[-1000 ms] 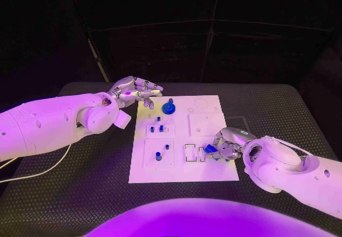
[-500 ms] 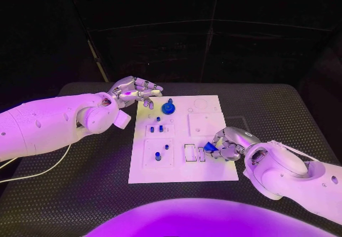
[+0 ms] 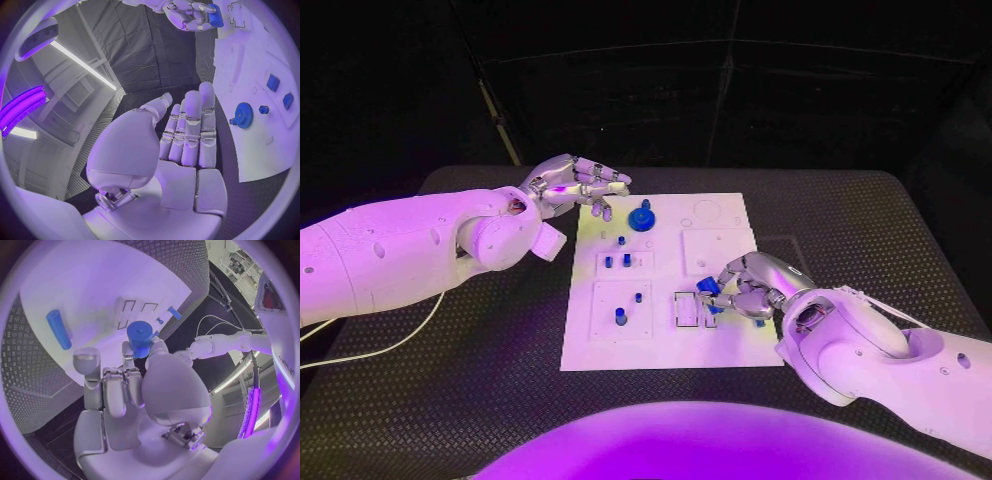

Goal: Assemble the parts on the task board

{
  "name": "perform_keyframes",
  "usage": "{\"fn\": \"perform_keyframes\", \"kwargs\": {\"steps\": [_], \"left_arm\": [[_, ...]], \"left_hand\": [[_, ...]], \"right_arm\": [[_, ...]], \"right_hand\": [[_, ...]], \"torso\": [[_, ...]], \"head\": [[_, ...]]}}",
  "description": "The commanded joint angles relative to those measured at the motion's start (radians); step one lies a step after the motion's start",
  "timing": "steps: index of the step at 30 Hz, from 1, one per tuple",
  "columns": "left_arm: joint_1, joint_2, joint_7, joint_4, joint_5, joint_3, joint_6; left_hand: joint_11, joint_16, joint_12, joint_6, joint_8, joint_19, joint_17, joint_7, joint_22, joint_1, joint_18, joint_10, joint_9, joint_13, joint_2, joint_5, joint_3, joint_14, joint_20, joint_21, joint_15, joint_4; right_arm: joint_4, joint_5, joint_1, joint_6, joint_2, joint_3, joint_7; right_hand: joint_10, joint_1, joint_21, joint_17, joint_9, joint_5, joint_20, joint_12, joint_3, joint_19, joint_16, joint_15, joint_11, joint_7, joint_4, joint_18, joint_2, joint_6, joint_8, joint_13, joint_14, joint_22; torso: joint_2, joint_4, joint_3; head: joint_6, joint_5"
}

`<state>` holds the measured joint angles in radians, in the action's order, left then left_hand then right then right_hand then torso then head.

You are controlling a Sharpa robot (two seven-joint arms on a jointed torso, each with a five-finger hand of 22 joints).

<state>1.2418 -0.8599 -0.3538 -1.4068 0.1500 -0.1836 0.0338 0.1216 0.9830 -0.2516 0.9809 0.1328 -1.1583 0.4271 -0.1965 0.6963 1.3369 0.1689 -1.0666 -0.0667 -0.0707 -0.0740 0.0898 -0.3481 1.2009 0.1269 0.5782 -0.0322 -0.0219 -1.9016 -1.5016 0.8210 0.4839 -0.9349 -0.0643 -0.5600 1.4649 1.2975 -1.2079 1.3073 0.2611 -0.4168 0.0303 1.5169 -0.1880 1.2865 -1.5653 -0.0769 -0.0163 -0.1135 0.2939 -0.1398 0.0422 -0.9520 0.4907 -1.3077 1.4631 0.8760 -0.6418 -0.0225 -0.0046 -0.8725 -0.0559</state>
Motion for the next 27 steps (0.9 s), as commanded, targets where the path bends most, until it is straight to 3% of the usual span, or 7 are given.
{"fn": "perform_keyframes", "kwargs": {"steps": [1, 11, 23, 25, 27], "left_arm": [[0.001, 0.003, -0.006, -0.002, -0.005, 0.001, -0.014], [0.002, 0.005, -0.002, -0.003, -0.005, 0.001, -0.016], [0.002, 0.007, -0.001, -0.002, -0.005, 0.001, -0.019], [0.002, 0.006, 0.000, -0.002, -0.005, 0.001, -0.019], [0.002, 0.006, 0.000, -0.002, -0.005, 0.001, -0.019]], "left_hand": [[-0.002, 0.005, -0.007, -0.007, 0.007, -0.002, -0.002, 0.002, -0.001, -0.007, 0.014, 0.007, -0.002, -0.001, 0.005, -0.005, 0.006, -0.004, 0.006, -0.007, -0.001, 0.001], [-0.002, 0.006, -0.008, -0.007, 0.007, -0.002, -0.002, 0.002, -0.002, -0.008, 0.014, 0.007, -0.002, -0.001, 0.005, -0.005, 0.008, -0.004, 0.006, -0.007, -0.001, 0.001], [-0.002, 0.006, -0.008, -0.007, 0.007, -0.002, -0.002, 0.002, -0.002, -0.008, 0.014, 0.007, -0.002, -0.001, 0.005, -0.005, 0.008, -0.004, 0.006, -0.007, -0.001, 0.001], [-0.002, 0.006, -0.008, -0.007, 0.007, -0.002, -0.002, 0.002, -0.002, -0.008, 0.014, 0.007, -0.002, -0.001, 0.005, -0.005, 0.008, -0.004, 0.006, -0.007, -0.001, 0.001], [-0.002, 0.006, -0.008, -0.007, 0.007, -0.002, -0.002, 0.002, -0.002, -0.008, 0.014, 0.007, -0.002, -0.001, 0.005, -0.005, 0.008, -0.004, 0.006, -0.007, -0.001, 0.001]], "right_arm": [[0.010, 0.029, 0.002, -0.039, 0.020, -0.001, -0.013], [0.033, 0.026, 0.002, -0.116, 0.058, -0.001, -0.025], [0.041, 0.026, 0.002, -0.123, 0.072, -0.001, -0.027], [0.043, 0.025, 0.002, -0.117, 0.075, -0.001, -0.027], [0.045, 0.025, 0.002, -0.110, 0.078, -0.001, -0.027]], "right_hand": [[0.072, -0.033, 0.000, 0.263, 0.044, 0.026, -0.003, -0.005, -0.016, 0.004, -0.005, -0.007, -0.007, 0.064, -0.004, 0.015, -0.007, -0.072, -0.001, -0.198, 0.108, -0.002], [0.073, -0.042, 0.001, 0.263, 0.056, 0.046, -0.005, -0.006, -0.025, 0.004, -0.005, -0.010, -0.011, 0.069, -0.005, 0.015, 0.002, -0.081, 0.002, -0.199, 0.108, -0.003], [0.072, -0.042, 0.002, 0.263, 0.060, 0.049, -0.006, -0.008, -0.027, 0.003, -0.005, -0.011, -0.012, 0.070, -0.006, 0.015, 0.005, -0.085, 0.003, -0.197, 0.108, -0.004], [0.072, -0.051, 0.003, 0.262, 0.065, 0.070, -0.006, -0.009, -0.036, 0.002, -0.005, -0.011, -0.012, 0.070, -0.005, 0.015, 0.002, -0.083, 0.001, -0.197, 0.107, -0.006], [0.070, -0.071, 0.005, 0.261, 0.072, 0.145, -0.007, -0.011, -0.054, 0.001, -0.005, -0.011, -0.012, 0.069, -0.005, 0.015, 0.001, -0.082, -0.002, -0.195, 0.107, -0.008]], "torso": [[-0.002, 0.0033, -0.0005], [-0.001, -0.0017, 0.0003], [0.001, 0.0001, 0.0009], [0.001, 0.0000, 0.0010], [0.001, -0.0003, 0.0010]], "head": [[0.000, 0.002], [0.000, -0.006], [0.000, -0.006], [0.000, -0.007], [0.000, -0.008]]}}
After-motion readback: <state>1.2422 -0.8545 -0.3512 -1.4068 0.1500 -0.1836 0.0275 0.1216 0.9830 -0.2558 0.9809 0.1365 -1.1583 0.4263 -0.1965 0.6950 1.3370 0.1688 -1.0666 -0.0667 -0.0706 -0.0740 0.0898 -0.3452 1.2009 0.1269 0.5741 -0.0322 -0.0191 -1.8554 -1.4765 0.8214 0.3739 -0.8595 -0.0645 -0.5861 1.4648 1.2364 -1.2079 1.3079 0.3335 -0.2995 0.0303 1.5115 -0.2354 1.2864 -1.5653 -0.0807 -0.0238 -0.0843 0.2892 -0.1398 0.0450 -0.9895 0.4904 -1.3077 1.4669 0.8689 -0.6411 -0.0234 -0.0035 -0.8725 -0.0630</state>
